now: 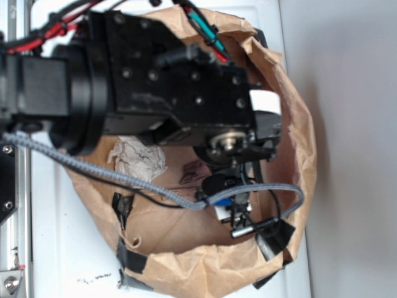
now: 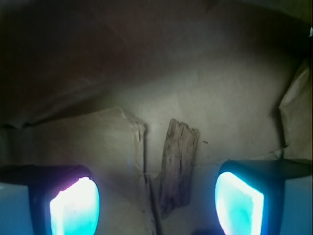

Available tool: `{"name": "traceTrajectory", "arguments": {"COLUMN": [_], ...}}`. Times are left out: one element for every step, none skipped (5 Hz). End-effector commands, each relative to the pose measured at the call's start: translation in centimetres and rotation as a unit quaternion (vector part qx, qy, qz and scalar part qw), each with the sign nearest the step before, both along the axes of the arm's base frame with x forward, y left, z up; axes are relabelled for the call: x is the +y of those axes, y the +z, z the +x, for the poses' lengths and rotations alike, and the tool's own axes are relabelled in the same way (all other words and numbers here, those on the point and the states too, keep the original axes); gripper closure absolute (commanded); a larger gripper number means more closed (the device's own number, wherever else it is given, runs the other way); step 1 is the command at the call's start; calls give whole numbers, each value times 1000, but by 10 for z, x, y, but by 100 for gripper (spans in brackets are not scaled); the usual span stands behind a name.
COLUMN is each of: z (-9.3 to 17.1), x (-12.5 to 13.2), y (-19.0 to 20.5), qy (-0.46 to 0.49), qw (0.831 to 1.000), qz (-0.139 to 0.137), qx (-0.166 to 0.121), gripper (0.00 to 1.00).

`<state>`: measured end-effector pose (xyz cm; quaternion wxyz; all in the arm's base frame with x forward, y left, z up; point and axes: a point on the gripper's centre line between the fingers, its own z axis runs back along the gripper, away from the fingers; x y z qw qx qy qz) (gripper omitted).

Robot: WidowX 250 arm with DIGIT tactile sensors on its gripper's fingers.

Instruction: Grab the wood chip.

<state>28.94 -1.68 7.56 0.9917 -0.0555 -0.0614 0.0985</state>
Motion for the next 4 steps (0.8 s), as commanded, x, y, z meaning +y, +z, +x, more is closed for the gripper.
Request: {"name": "traceTrajectory", "arguments": {"z": [4,5,2,-1], "x": [11,9,5,-1], "y": [-17,-27,-32,-42], "qy": [-24,-41,-55,-71], "qw": [1000,999,998,997], "qz": [-13,-17,-20,-12], "qx": [-3,10,20,28], "gripper": [0,0,0,0]}}
